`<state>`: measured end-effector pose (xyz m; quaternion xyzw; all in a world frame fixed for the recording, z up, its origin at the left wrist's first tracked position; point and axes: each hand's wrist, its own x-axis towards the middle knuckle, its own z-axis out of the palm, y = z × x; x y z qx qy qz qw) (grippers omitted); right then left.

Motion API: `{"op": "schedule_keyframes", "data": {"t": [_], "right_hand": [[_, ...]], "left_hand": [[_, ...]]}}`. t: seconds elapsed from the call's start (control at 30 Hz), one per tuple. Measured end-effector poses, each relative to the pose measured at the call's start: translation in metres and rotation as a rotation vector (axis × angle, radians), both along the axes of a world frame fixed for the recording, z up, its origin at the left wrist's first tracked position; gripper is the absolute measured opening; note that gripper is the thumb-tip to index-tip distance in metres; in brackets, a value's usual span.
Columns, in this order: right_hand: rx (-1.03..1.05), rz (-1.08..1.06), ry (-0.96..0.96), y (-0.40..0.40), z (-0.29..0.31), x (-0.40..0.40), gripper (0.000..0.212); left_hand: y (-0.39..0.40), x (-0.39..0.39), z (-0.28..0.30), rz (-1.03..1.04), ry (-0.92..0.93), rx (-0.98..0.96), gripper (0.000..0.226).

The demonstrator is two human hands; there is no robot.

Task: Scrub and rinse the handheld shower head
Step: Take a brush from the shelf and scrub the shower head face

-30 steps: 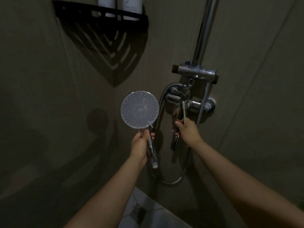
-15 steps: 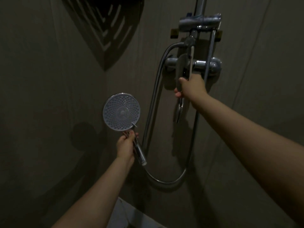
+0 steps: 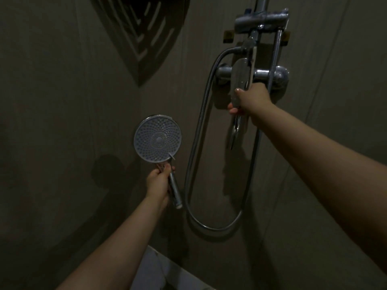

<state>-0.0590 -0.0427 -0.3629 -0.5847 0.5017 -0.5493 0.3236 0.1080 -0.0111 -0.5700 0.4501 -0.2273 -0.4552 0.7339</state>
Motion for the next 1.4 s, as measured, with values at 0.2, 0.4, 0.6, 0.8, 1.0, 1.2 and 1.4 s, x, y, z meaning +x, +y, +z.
{"op": "schedule_keyframes", "data": {"t": [0.2, 0.4, 0.6, 0.8, 1.0, 1.2, 1.4], "right_hand": [[0.038, 0.013, -0.041, -0.004, 0.001, -0.001, 0.018], [-0.057, 0.007, 0.095, 0.0, -0.001, 0.0, 0.032], [0.06, 0.056, -0.018, 0.01, 0.004, -0.002, 0.032], [0.05, 0.022, 0.001, 0.01, 0.004, -0.001, 0.029], [0.051, 0.015, 0.018, 0.008, 0.004, -0.001, 0.037], [0.076, 0.011, -0.032, 0.007, 0.005, 0.001, 0.036], [0.079, -0.021, -0.011, 0.006, 0.006, 0.002, 0.041]], "left_hand": [[0.004, 0.0, 0.0, 0.0, -0.006, -0.004, 0.021], [0.007, 0.0, -0.003, 0.008, -0.05, 0.002, 0.022], [0.004, 0.003, -0.008, 0.003, -0.056, 0.008, 0.022], [0.006, 0.001, -0.008, -0.002, -0.062, 0.016, 0.022], [0.005, 0.001, -0.012, -0.012, -0.068, 0.012, 0.021], [0.007, 0.003, -0.016, -0.012, -0.076, 0.021, 0.022], [0.009, 0.006, -0.017, -0.002, -0.107, 0.016, 0.022]]}}
